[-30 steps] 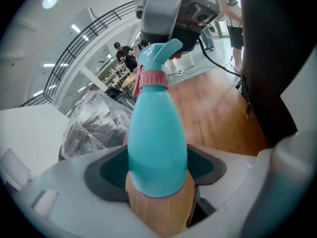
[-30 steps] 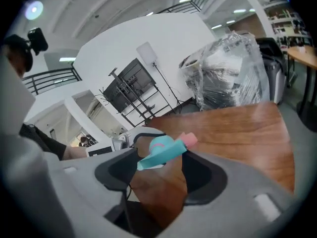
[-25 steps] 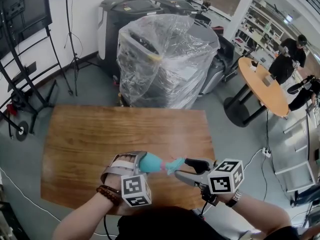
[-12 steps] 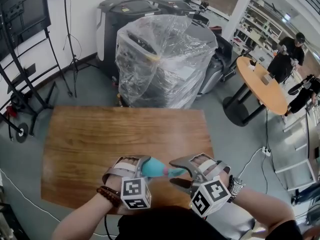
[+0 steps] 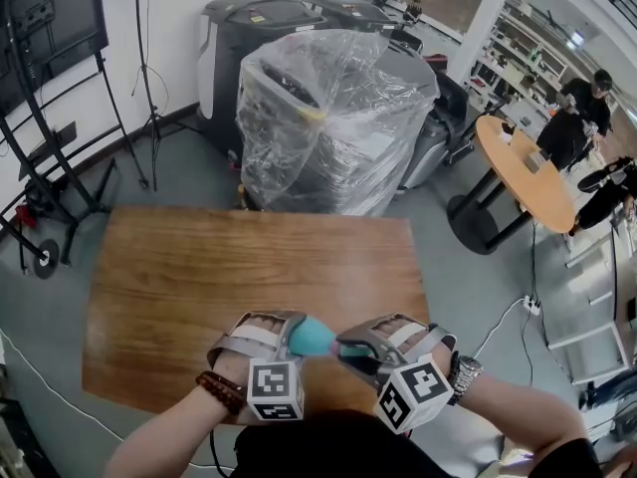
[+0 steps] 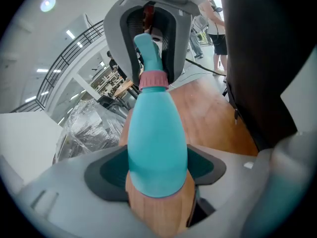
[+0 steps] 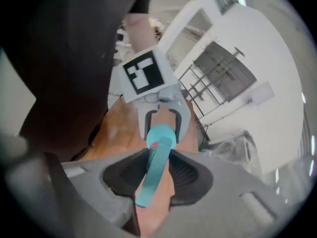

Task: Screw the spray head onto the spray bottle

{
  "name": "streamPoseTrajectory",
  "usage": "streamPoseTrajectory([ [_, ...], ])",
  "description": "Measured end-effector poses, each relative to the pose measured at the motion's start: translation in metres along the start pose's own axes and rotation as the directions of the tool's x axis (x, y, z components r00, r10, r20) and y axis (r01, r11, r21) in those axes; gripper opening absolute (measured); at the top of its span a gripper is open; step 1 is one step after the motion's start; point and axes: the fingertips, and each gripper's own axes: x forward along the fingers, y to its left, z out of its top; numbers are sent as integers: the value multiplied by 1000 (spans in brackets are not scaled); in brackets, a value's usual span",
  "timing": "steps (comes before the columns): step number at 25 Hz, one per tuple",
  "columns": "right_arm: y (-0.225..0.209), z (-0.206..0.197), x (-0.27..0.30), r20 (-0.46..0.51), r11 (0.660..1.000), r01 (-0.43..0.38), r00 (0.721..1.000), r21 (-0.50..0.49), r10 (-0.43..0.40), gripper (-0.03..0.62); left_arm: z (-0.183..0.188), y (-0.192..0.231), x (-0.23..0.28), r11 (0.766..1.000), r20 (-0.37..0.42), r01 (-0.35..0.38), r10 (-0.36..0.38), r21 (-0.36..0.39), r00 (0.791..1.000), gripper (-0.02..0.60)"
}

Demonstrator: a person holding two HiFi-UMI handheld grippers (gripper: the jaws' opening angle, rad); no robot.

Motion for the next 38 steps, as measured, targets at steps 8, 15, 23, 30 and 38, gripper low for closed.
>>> streamPoseTrajectory([
  [8,-16,-18,15,277,215,-290,957,933,91,118,-15,11,4,991,-125,-132,135,33,983,376],
  [15,-24,-16,10,353,64,-353,935,933,14,179,-11,4,11,993,-56,-100,97,-65,994,377],
  [23,-61,-34,-24,308,185,-270,925,945,-223,244,-41,8,27,911,59,-25,54,-411,997,379],
  [30,-61,-52,-33,223,220,-164,934,962,-279,241,-78,39,45,707,141,-30,183,-707,973,382],
  [38,-35,-55,-26,155,264,-86,955,961,-253,221,-108,56,79,576,134,-43,260,-816,956,383],
])
